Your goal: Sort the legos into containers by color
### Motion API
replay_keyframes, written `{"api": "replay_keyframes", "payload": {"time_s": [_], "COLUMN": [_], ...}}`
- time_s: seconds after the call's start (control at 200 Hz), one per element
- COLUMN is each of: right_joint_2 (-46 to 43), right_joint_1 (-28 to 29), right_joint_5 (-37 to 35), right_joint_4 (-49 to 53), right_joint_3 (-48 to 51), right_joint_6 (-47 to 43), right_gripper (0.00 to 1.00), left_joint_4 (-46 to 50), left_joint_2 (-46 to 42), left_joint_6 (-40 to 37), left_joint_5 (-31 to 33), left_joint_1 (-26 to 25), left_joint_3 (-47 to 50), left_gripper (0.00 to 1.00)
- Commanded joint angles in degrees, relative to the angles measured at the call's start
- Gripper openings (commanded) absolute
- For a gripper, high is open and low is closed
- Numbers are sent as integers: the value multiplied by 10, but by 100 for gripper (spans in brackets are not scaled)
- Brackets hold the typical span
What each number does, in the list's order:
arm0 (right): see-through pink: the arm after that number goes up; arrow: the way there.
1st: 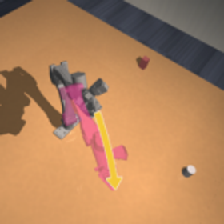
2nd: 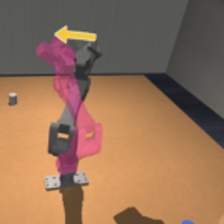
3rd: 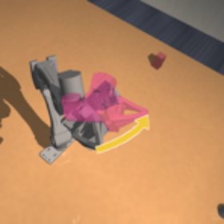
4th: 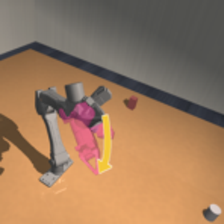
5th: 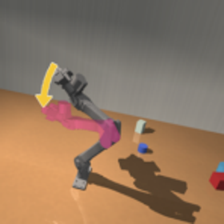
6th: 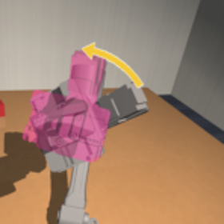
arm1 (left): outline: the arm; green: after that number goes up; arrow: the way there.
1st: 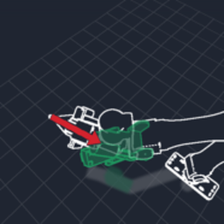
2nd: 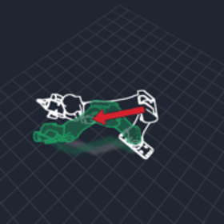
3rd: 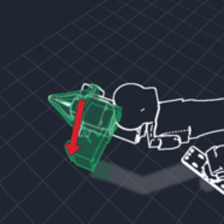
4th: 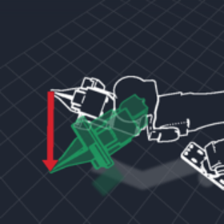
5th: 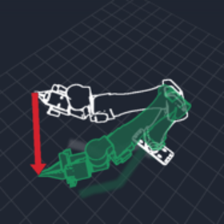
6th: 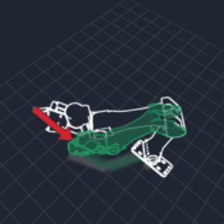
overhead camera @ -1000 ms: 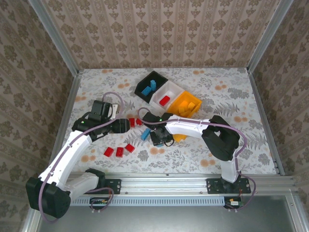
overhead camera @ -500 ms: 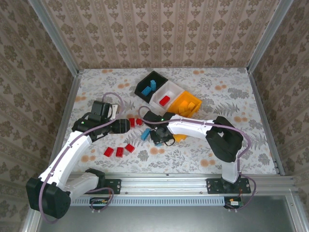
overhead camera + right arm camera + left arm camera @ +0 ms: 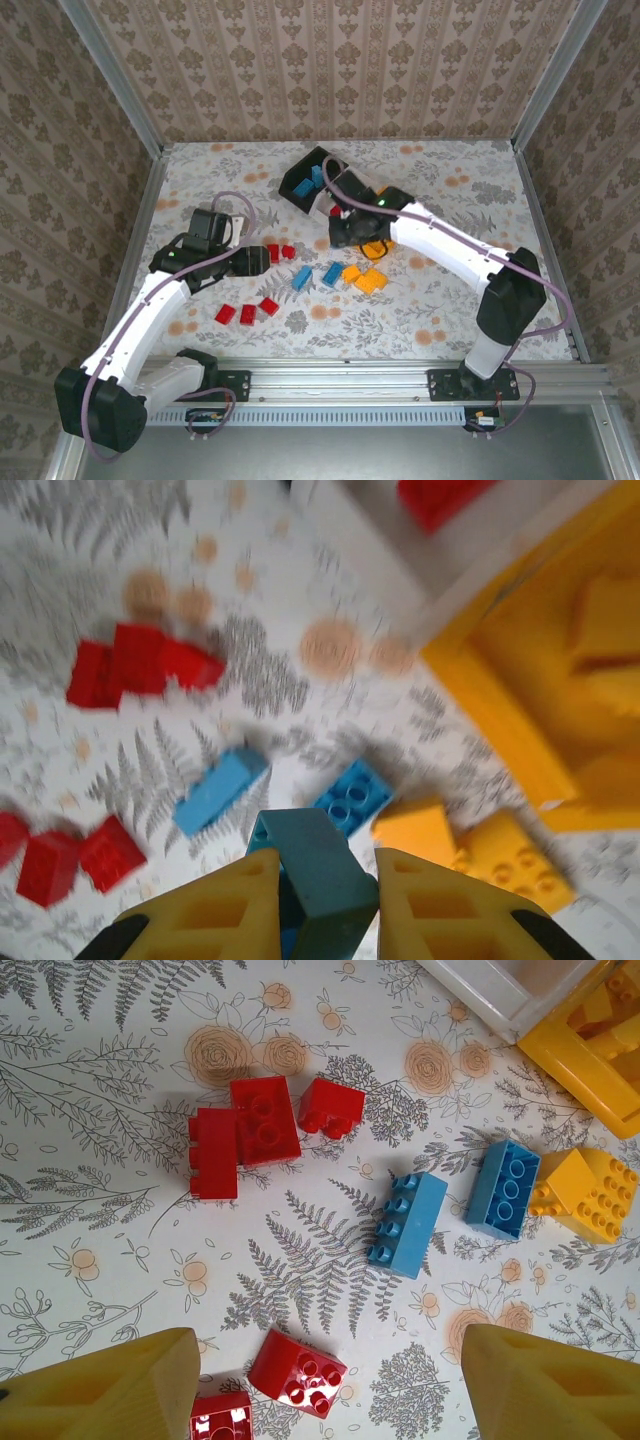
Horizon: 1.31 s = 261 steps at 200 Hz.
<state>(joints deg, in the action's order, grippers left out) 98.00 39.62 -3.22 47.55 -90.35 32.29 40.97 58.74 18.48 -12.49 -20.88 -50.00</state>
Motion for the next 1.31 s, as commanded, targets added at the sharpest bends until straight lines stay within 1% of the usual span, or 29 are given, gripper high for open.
{"api": "replay_keyframes", "payload": {"time_s": [0.0,0.135,0.265,0.435,0.555,0.62,0.67,0.745,0.84,0.9,1.025,1.105,1.14,1.155,1.195,1.3], "right_joint_2": [31,116,207,335,412,445,465,487,491,482,449,413,388,376,345,245], "right_joint_1": [-38,-83,-104,-121,-127,-130,-135,-144,-153,-154,-154,-153,-151,-150,-148,-136], "right_joint_5": [12,49,72,80,60,46,40,38,37,33,43,62,67,69,80,98], "right_joint_4": [20,-9,-39,-64,-69,-75,-83,-93,-104,-105,-82,-66,-60,-58,-53,-36], "right_joint_3": [-63,-161,-268,-422,-528,-570,-593,-619,-635,-637,-635,-610,-589,-577,-544,-425], "right_joint_6": [-54,-85,-105,-117,-125,-126,-123,-112,-104,-110,-116,-116,-118,-119,-122,-129], "right_gripper": [26,26,25,25,25,26,29,42,59,64,66,66,66,66,67,67], "left_joint_4": [0,-3,-2,2,-2,-2,-3,-8,-16,-17,-18,-22,-23,-23,-25,-31], "left_joint_2": [-9,-7,-10,-22,-28,-28,-28,-27,-19,-12,0,6,10,12,17,34], "left_joint_6": [12,16,24,36,45,46,51,56,63,63,60,60,60,59,59,54], "left_joint_5": [-10,-16,-25,-36,-45,-41,-40,-39,-38,-36,-26,-19,-16,-14,-8,4], "left_joint_1": [5,6,5,4,1,-5,-9,-18,-30,-36,-47,-48,-48,-63,-71,-86], "left_joint_3": [6,10,16,27,40,44,48,53,54,50,35,29,26,26,23,19], "left_gripper": [71,71,71,72,72,72,72,73,73,73,75,76,76,76,76,76]}}
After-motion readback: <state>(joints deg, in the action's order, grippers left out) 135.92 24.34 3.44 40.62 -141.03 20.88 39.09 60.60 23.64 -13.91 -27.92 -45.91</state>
